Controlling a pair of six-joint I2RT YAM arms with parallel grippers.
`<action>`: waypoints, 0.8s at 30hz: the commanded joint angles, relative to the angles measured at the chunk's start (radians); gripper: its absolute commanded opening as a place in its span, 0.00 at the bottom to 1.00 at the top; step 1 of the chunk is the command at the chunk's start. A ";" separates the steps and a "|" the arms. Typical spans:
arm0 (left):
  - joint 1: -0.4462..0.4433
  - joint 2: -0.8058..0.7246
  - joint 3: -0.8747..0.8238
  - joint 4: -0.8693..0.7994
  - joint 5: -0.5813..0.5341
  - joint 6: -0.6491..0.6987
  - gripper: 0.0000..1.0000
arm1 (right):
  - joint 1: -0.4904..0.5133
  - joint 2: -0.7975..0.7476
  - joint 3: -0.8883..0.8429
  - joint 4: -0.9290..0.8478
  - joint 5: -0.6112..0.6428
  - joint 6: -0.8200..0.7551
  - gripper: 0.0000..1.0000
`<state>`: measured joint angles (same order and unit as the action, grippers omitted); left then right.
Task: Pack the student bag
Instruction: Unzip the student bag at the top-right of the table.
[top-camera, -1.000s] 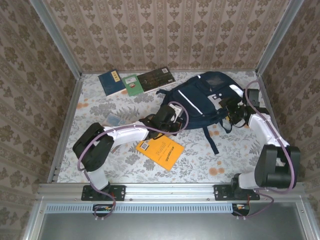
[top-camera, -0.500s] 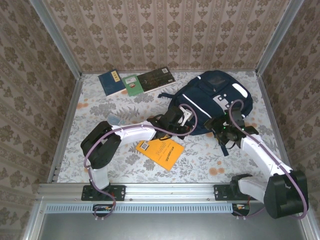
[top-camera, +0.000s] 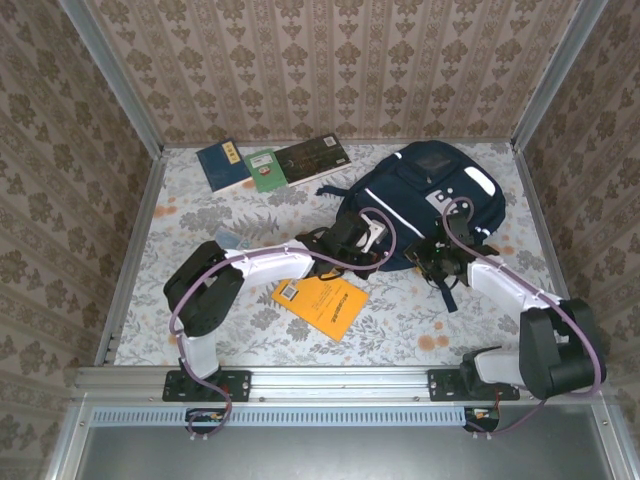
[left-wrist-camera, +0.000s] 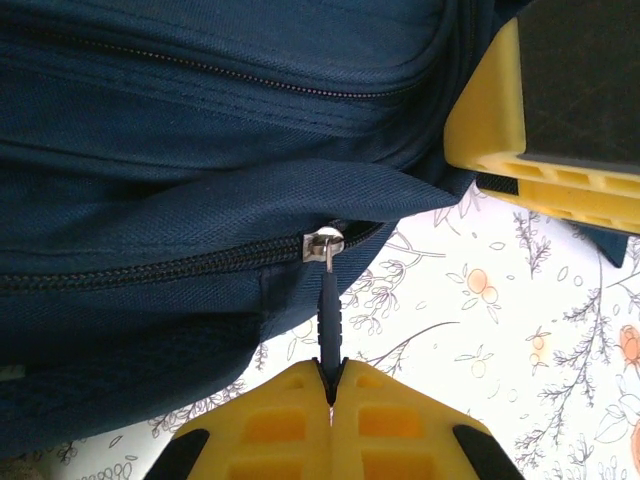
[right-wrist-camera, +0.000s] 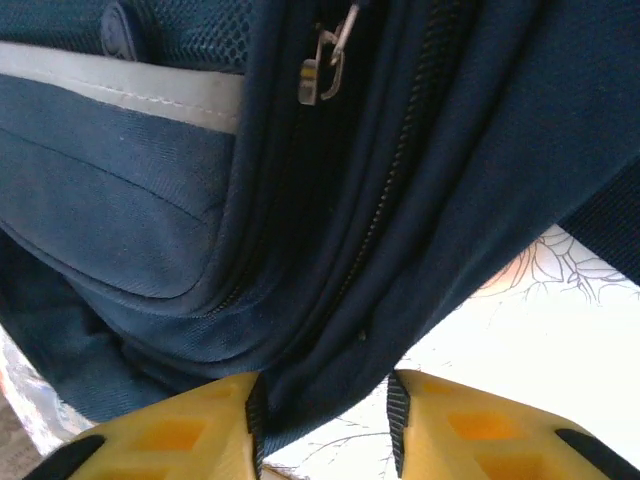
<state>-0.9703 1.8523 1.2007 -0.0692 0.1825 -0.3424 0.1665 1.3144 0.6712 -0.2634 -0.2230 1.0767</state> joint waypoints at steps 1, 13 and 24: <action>-0.004 0.013 0.045 -0.085 -0.051 0.033 0.00 | -0.014 0.016 0.044 0.007 0.026 -0.006 0.19; 0.052 -0.002 0.053 -0.117 0.008 0.060 0.00 | -0.108 -0.033 0.027 -0.016 0.000 -0.080 0.00; 0.118 0.036 0.081 -0.219 -0.161 0.036 0.00 | -0.145 -0.051 0.054 -0.064 0.002 -0.134 0.00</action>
<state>-0.9016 1.8687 1.2663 -0.2176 0.1066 -0.3054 0.0502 1.3003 0.6949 -0.2882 -0.2440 0.9894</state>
